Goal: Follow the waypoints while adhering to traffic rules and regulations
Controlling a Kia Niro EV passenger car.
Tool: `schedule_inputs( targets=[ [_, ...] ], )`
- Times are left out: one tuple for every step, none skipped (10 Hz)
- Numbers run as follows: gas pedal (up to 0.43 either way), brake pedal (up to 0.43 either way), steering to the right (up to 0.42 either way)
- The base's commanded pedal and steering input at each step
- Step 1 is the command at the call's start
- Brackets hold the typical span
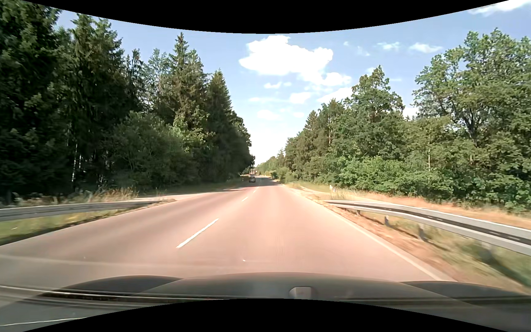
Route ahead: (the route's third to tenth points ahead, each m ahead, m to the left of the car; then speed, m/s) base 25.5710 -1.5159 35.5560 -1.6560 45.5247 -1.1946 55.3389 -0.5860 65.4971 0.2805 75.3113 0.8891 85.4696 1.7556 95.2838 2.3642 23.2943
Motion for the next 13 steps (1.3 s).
schedule_inputs(
  targets=[
    [0.000,0.006,-0.009],
    [0.000,0.006,-0.012],
    [0.000,0.006,-0.012],
    [0.000,0.006,-0.012],
    [0.079,0.006,-0.011],
    [0.087,0.006,-0.009],
    [0.110,0.006,-0.009],
    [0.118,0.006,-0.009],
    [0.130,0.006,-0.008],
    [0.157,0.006,-0.008],
    [0.157,0.006,-0.008],
    [0.157,0.006,-0.008],
    [0.157,0.006,-0.008]
  ],
)
